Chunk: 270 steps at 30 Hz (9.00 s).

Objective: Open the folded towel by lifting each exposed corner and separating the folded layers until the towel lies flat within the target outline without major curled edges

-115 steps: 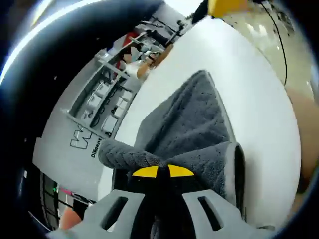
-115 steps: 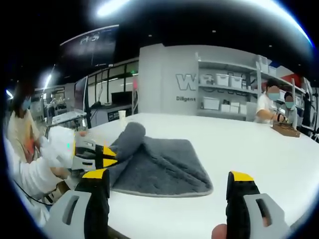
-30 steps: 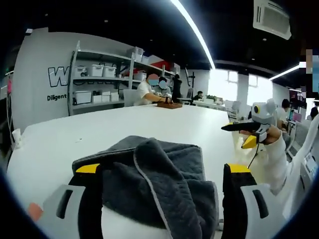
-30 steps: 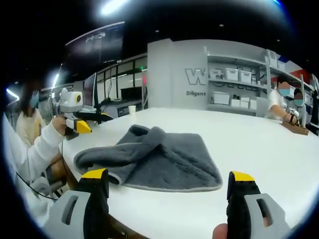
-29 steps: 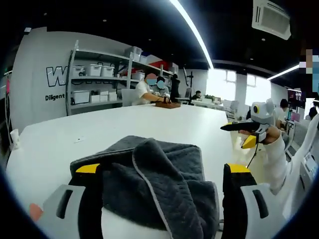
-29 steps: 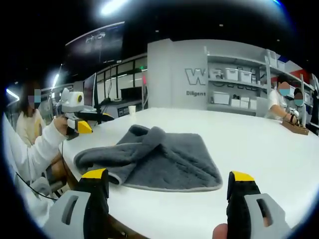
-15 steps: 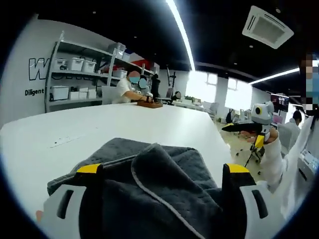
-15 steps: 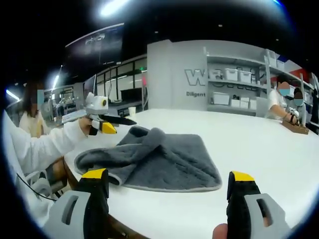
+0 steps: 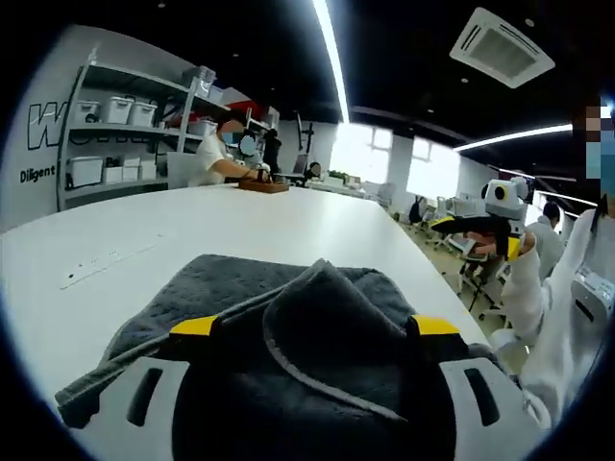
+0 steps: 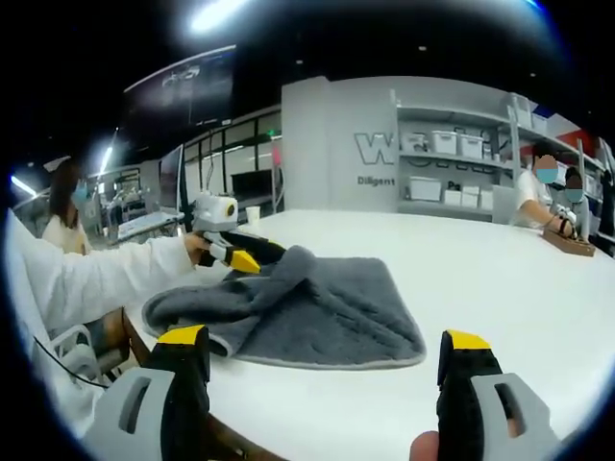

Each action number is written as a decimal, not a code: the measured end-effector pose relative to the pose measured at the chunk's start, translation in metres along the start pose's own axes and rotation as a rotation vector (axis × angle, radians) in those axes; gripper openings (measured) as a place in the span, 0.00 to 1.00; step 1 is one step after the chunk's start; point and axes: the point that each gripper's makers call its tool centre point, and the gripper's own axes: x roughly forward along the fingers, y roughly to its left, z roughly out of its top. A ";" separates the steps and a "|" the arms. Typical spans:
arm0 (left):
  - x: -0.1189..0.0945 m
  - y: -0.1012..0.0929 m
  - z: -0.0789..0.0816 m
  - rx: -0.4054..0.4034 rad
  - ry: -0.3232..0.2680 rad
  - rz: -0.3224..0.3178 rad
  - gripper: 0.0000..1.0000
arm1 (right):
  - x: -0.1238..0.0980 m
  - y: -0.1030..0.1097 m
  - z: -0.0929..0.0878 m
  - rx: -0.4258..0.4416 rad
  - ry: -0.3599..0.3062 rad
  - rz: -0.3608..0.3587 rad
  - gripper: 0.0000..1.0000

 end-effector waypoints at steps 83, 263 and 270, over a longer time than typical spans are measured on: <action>-0.235 0.131 -0.069 -0.123 0.588 0.762 0.04 | -0.008 -0.003 0.001 0.012 -0.009 -0.012 0.99; -0.277 -0.083 -0.052 -0.079 -0.124 0.667 0.99 | 0.358 -0.119 0.027 -0.047 0.155 -0.027 0.63; -0.274 -0.080 -0.056 -0.093 -0.126 0.663 0.99 | 0.361 -0.132 0.024 -0.029 0.144 -0.044 0.53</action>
